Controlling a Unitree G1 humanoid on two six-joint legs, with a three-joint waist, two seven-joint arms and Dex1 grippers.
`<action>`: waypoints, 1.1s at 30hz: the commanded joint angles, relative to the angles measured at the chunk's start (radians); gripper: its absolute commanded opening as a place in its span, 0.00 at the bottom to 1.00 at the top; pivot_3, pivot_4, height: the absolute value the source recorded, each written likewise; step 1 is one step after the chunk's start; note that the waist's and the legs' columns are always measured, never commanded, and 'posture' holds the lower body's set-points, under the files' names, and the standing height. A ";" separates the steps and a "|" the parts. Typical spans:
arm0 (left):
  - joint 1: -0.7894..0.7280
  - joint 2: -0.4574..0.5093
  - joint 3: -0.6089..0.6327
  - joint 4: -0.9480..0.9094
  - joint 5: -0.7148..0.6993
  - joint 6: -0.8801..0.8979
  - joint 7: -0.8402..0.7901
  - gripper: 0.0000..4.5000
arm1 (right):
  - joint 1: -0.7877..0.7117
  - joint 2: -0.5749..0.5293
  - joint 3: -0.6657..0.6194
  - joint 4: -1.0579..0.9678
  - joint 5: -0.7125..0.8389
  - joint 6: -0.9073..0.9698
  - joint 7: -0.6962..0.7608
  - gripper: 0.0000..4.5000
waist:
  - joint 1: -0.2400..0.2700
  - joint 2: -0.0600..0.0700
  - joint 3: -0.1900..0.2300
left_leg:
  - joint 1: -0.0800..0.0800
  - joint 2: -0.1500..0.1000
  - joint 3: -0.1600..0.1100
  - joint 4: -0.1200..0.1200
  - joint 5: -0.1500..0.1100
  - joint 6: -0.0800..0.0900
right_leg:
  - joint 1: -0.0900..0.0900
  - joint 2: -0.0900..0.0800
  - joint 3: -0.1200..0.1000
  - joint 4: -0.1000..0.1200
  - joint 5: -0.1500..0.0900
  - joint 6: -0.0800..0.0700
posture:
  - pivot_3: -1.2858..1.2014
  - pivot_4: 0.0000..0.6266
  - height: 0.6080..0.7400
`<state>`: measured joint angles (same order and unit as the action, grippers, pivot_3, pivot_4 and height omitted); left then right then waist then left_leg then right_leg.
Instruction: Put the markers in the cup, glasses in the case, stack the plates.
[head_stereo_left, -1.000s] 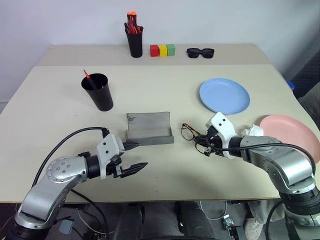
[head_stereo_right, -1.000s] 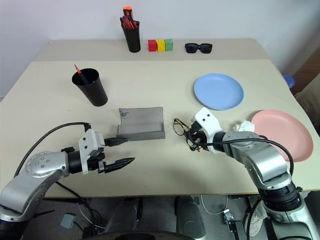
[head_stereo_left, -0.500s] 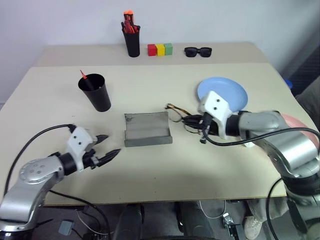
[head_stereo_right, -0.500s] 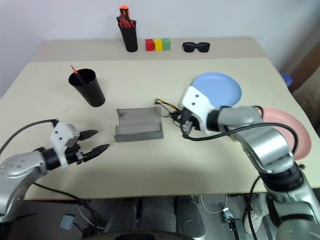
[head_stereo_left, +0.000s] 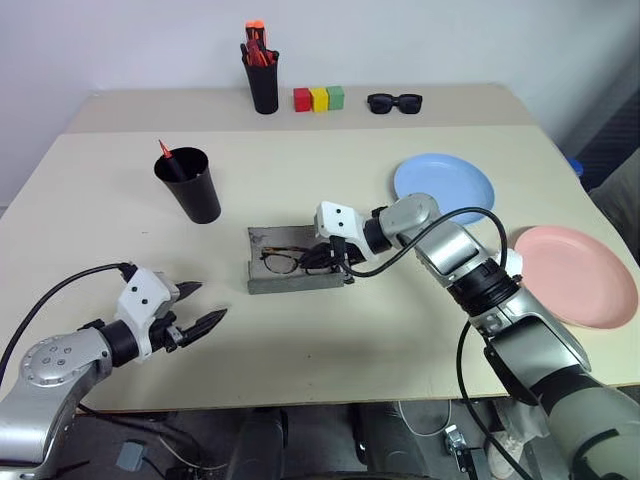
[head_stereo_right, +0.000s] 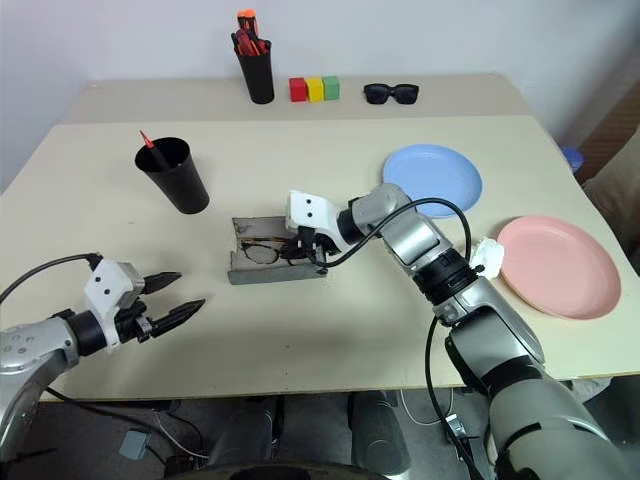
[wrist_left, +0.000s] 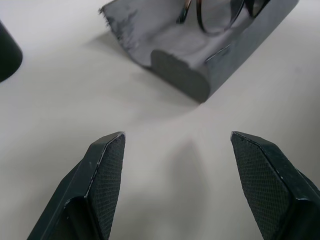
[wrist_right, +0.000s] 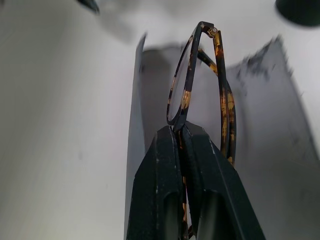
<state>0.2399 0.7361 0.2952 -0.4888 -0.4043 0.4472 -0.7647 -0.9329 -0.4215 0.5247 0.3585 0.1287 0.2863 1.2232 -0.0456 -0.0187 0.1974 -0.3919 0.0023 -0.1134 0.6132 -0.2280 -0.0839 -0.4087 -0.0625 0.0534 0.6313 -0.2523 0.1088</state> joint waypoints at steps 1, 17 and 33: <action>-0.004 -0.005 0.029 -0.040 -0.010 -0.019 0.008 0.76 | -0.032 0.010 -0.047 -0.028 0.005 -0.019 0.034 0.31 | -0.002 0.000 0.000 | 0.000 0.000 0.000 0.000 0.000 0.000 | 0.000 0.000 0.000 0.000 0.000 0.000 | 0.52 0.24 1.00; -0.860 -0.266 -0.340 0.435 0.098 0.194 0.221 0.25 | 0.407 -0.194 -0.336 -0.771 0.070 0.239 -0.220 0.66 | 0.039 -0.001 0.000 | -0.001 -0.001 -0.002 0.001 0.000 0.000 | 0.002 0.000 -0.001 -0.001 0.003 0.007 | 0.52 0.24 1.00; -1.139 -0.278 -0.548 0.835 0.208 0.279 -0.071 0.25 | 0.731 -0.285 -0.552 -1.104 0.087 0.429 -0.465 0.66 | 0.002 -0.001 0.000 | -0.001 -0.002 -0.002 0.001 0.000 0.000 | 0.001 0.000 -0.001 0.000 0.003 0.007 | 0.52 0.24 1.00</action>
<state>-0.9072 0.4399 -0.2310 0.4062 -0.2043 0.7520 -0.7874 -0.2007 -0.6949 0.0025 -0.7095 0.2087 0.7294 0.7703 -0.0438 -0.0200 0.1973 -0.3932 0.0007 -0.1154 0.6143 -0.2279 -0.0839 -0.4077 -0.0625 0.0527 0.6311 -0.2498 0.1157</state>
